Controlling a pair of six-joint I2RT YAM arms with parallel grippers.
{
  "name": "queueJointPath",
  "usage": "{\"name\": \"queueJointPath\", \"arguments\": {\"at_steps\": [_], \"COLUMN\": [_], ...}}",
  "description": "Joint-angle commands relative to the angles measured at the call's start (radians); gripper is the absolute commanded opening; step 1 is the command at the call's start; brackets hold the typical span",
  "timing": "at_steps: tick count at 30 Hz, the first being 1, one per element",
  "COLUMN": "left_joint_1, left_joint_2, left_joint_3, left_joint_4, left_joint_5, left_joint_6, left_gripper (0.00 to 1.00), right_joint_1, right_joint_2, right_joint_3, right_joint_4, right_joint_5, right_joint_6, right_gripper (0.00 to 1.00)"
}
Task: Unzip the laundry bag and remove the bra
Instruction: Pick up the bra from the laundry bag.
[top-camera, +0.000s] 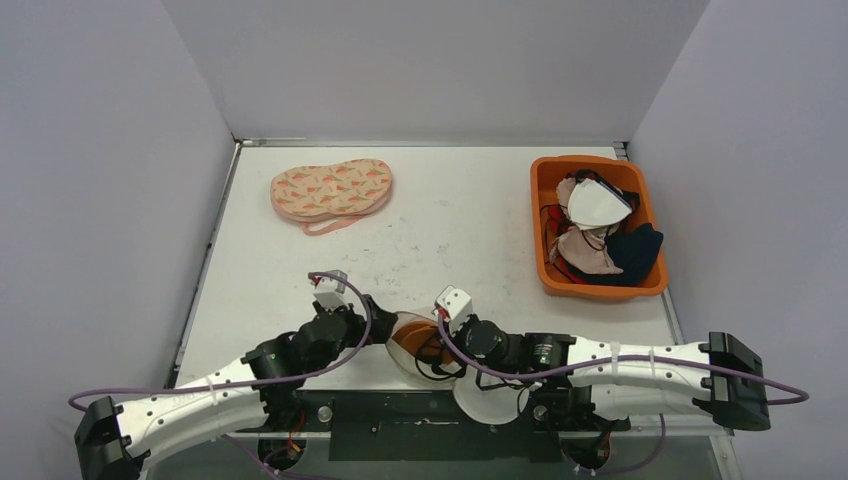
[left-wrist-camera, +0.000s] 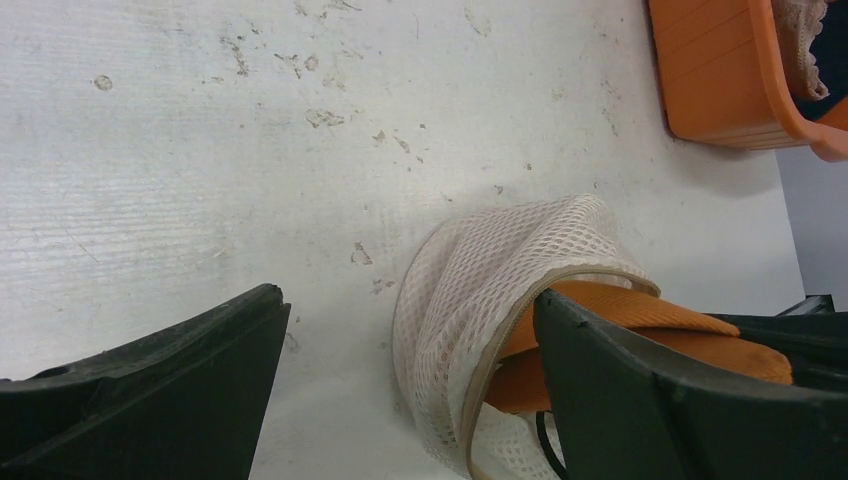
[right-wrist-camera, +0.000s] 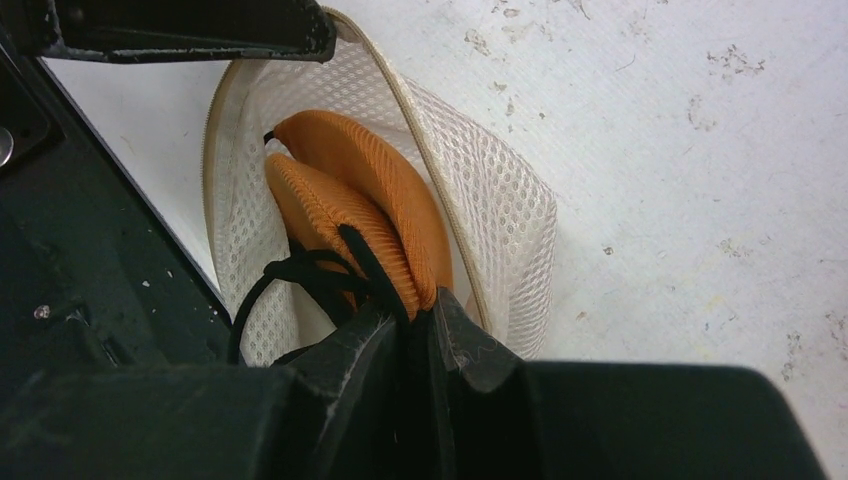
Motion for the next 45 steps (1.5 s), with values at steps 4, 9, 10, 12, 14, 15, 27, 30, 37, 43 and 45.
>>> {"name": "queueJointPath", "arguments": {"at_steps": [4, 9, 10, 12, 14, 15, 27, 30, 37, 43, 45], "left_joint_1": [0.02, 0.028, 0.029, 0.032, 0.035, 0.037, 0.045, 0.047, 0.049, 0.052, 0.051], "left_joint_2": [0.035, 0.137, 0.149, 0.164, 0.174, 0.181, 0.145, 0.096, -0.041, -0.179, -0.225], "left_joint_3": [0.009, 0.027, 0.03, 0.031, 0.028, 0.026, 0.006, 0.009, 0.086, 0.262, 0.292], "left_joint_4": [0.094, 0.131, 0.139, 0.156, 0.184, 0.2, 0.191, 0.177, 0.043, -0.198, -0.205], "left_joint_5": [0.047, 0.089, 0.094, 0.1, 0.107, 0.112, 0.108, 0.117, 0.138, 0.029, 0.024], "left_joint_6": [0.064, 0.077, 0.079, 0.081, 0.08, 0.079, 0.051, 0.037, 0.029, 0.122, 0.196], "left_gripper": [0.75, 0.39, 0.32, 0.18, 0.05, 0.0, 0.0, 0.0, 0.69, 0.83, 0.87], "right_joint_1": [0.032, 0.059, 0.066, 0.079, 0.095, 0.111, 0.184, 0.184, 0.184, 0.181, 0.181], "right_joint_2": [-0.007, -0.053, -0.061, -0.073, -0.086, -0.096, -0.232, -0.222, -0.237, -0.317, -0.325], "right_joint_3": [0.007, -0.017, -0.019, -0.023, -0.025, -0.027, -0.001, 0.017, 0.018, 0.064, 0.095], "right_joint_4": [0.031, 0.076, 0.083, 0.084, 0.121, 0.131, 0.154, 0.12, 0.099, 0.003, -0.041], "right_joint_5": [0.04, -0.011, -0.023, -0.032, -0.029, -0.02, 0.3, 0.366, 0.396, 0.331, 0.291], "right_joint_6": [-0.016, -0.053, -0.059, -0.069, -0.079, -0.083, -0.061, -0.041, -0.005, -0.018, -0.033], "right_gripper": [0.05, 0.05, 0.05, 0.05, 0.05, 0.05, 0.05, 0.05, 0.05, 0.05, 0.05]}}
